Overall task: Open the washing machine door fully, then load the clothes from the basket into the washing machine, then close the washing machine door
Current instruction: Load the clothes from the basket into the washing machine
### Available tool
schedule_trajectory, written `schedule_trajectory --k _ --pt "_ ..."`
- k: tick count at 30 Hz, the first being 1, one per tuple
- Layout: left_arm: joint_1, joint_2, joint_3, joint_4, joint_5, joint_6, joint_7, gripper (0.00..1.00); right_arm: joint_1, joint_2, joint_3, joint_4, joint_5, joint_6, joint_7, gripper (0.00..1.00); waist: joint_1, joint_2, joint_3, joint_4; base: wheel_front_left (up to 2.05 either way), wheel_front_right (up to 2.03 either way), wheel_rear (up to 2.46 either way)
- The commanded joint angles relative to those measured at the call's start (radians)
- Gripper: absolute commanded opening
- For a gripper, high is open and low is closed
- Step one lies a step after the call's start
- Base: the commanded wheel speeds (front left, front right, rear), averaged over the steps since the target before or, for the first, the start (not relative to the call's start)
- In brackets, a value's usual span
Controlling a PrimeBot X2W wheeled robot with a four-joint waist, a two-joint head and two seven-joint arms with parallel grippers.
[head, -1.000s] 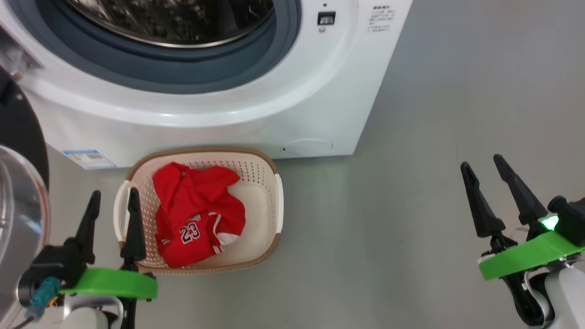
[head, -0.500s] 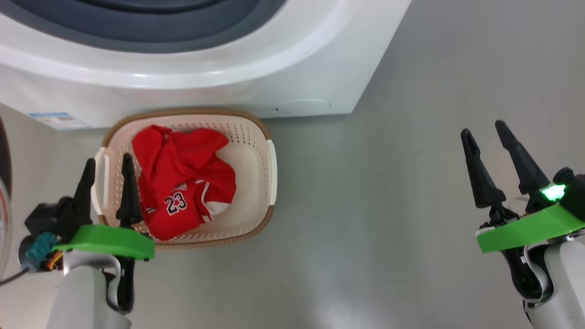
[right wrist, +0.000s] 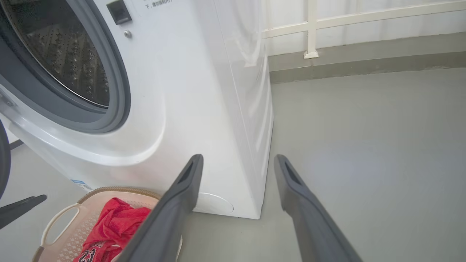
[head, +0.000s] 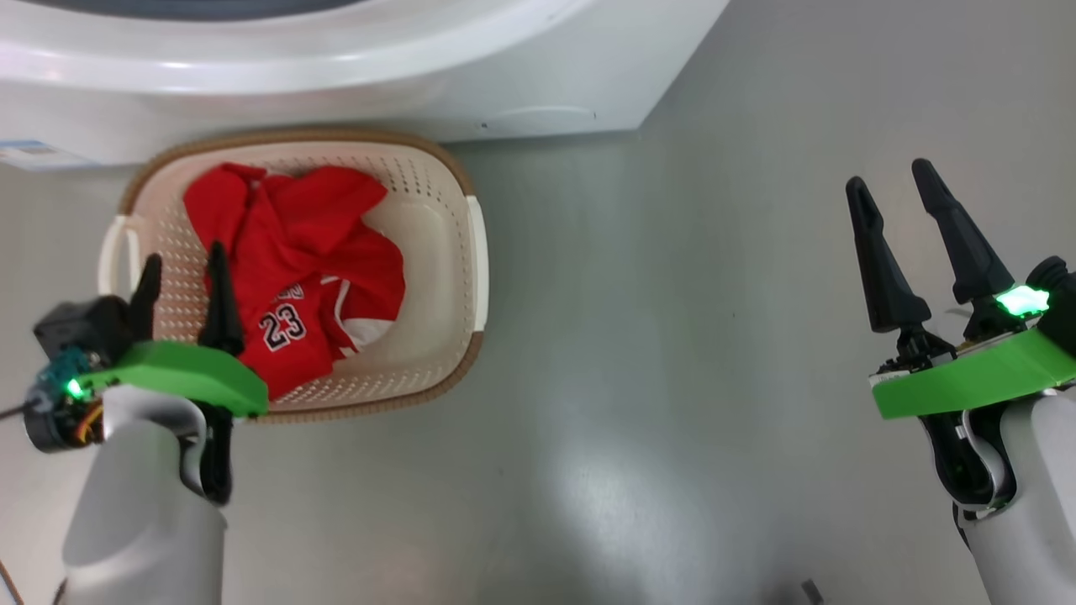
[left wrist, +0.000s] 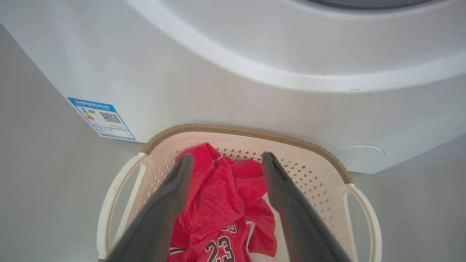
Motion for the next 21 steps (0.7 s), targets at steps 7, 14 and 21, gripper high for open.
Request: schedule_trajectory --k 7,14,21 --pt "-0.11 0.078 0.044 0.154 -0.003 0.013 -0.008 1.0 -0.033 0.01 0.037 -0.038 0.005 0.002 -0.012 1.0 0.0 0.0 0.117 -0.044 0.0 0.0 0.0" --pt "-0.18 0.111 0.054 0.267 -0.015 0.01 -0.008 1.0 -0.063 0.023 0.05 -0.043 0.01 0.002 -0.012 1.0 0.0 0.0 0.173 -0.074 0.0 0.0 0.0" --pt "-0.243 0.122 0.031 0.346 -0.01 0.005 -0.008 1.0 -0.08 0.037 0.056 -0.049 0.011 0.002 -0.012 1.0 0.0 0.0 0.218 -0.09 0.0 0.0 0.0"
